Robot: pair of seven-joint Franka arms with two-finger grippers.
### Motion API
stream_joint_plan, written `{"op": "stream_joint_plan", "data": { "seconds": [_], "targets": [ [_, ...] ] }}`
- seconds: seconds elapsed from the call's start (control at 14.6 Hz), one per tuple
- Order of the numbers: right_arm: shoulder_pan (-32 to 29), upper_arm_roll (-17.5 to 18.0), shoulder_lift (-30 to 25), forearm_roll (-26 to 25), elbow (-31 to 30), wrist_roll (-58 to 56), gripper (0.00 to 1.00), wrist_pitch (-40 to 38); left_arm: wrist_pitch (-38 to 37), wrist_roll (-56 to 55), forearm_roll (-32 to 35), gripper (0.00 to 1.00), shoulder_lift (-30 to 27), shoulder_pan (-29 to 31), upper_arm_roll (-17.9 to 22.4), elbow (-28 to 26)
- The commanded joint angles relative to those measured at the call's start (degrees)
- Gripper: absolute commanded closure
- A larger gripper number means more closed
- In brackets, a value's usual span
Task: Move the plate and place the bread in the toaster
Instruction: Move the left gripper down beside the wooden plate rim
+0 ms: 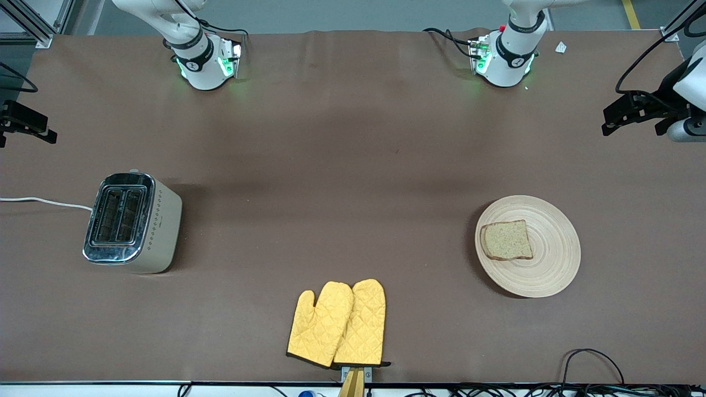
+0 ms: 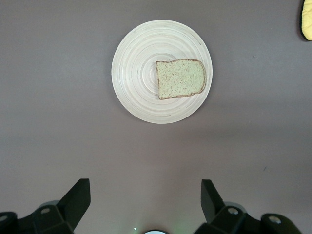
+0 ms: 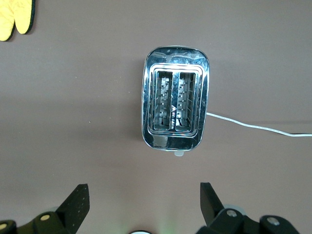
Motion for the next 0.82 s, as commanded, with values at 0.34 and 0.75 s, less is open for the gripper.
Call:
{"op": "stream_joint_plan", "data": {
  "seconds": [0.34, 0.75],
  "targets": [
    [-0.8, 0.7, -1.5, 1.0, -1.8, 0.0, 0.00, -0.1, -0.3, 0.5, 0.7, 0.00, 2.5, 0.2, 0.3, 3.4],
    [-0.9, 0.7, -1.5, 1.1, -1.8, 0.0, 0.00, -0.2, 0.6, 0.8, -6.3, 0.00, 7.7, 6.2, 1.1, 6.1]
  ]
}}
